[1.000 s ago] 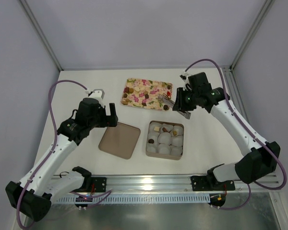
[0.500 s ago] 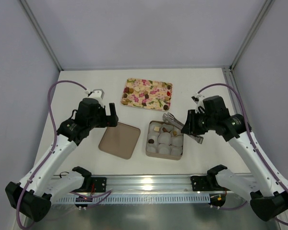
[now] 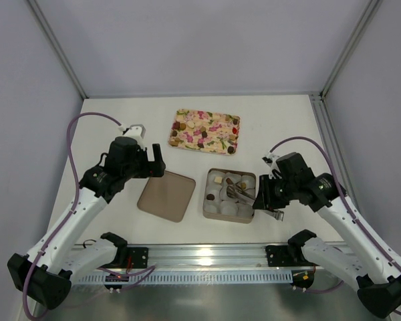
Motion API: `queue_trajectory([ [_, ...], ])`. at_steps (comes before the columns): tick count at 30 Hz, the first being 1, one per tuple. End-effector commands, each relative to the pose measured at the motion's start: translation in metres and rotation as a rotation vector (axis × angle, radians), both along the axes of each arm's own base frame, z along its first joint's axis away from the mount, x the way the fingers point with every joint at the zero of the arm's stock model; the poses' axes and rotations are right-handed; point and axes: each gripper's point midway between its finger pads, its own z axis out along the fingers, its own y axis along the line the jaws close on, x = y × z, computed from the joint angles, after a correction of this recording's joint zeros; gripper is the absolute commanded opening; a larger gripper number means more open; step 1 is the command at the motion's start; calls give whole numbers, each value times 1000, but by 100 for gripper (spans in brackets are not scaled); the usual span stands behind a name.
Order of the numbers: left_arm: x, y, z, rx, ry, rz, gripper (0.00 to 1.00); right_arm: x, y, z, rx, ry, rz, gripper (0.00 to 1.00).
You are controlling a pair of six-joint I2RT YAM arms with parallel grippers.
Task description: Pack the chocolate
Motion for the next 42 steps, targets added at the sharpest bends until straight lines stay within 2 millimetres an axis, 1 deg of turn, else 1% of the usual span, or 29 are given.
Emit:
queue_trajectory([
  [1, 5, -2, 19, -35, -55, 6, 100, 7, 6, 7, 16, -38, -17, 35],
  [5, 5, -2, 18, -33, -51, 6, 100, 8, 7, 4, 1, -42, -14, 35],
  [7, 5, -2, 18, -31, -50, 7, 100, 7, 6, -1, -10, -36, -14, 38],
  [10, 5, -1, 18, -31, -51, 9, 100, 8, 8, -4, -11, -35, -14, 38],
  [15, 5, -1, 17, -29, -49, 10, 100, 11, 10, -4, -4, -40, -19, 40],
  [18, 6, -1, 16, -26, -47, 12, 100, 13, 12, -2, 5, -47, -19, 44],
  [23, 6, -1, 16, -23, -47, 13, 100, 15, 13, 0, 6, -53, -18, 44],
  [27, 6, 0, 15, -20, -43, 15, 100, 20, 15, 14, 21, -86, -18, 44],
  [28, 6, -1, 15, -19, -45, 13, 100, 24, 17, 25, 30, -109, -15, 44],
  [30, 7, -1, 16, -21, -46, 14, 100, 28, 18, 33, 28, -127, -12, 44],
  [31, 7, 0, 16, -20, -46, 14, 100, 33, 20, 44, 38, -153, -10, 44],
  [32, 7, -1, 16, -21, -46, 15, 100, 38, 20, 44, 20, -151, -7, 44],
  [33, 7, 0, 16, -20, -48, 14, 100, 42, 21, 48, 14, -162, -4, 44],
  [34, 6, 0, 15, -19, -44, 15, 100, 48, 23, 56, 15, -180, -6, 44],
  [36, 7, 0, 15, -16, -46, 16, 100, 61, 27, 60, 6, -190, -1, 44],
  [37, 7, 0, 16, -17, -46, 14, 100, 71, 32, 72, 25, -228, -8, 44],
  [38, 7, 0, 15, -15, -44, 16, 100, 81, 36, 70, 11, -217, -7, 44],
  [39, 7, 0, 15, -15, -43, 16, 100, 90, 37, 72, -4, -233, -15, 44],
  [40, 7, 0, 15, -14, -45, 13, 100, 100, 41, 83, 3, -263, -21, 44],
  [41, 8, 0, 15, -13, -44, 13, 100, 112, 46, 86, 2, -282, -24, 44],
  [42, 8, 0, 14, -10, -42, 13, 100, 127, 48, 80, -34, -280, -32, 44],
])
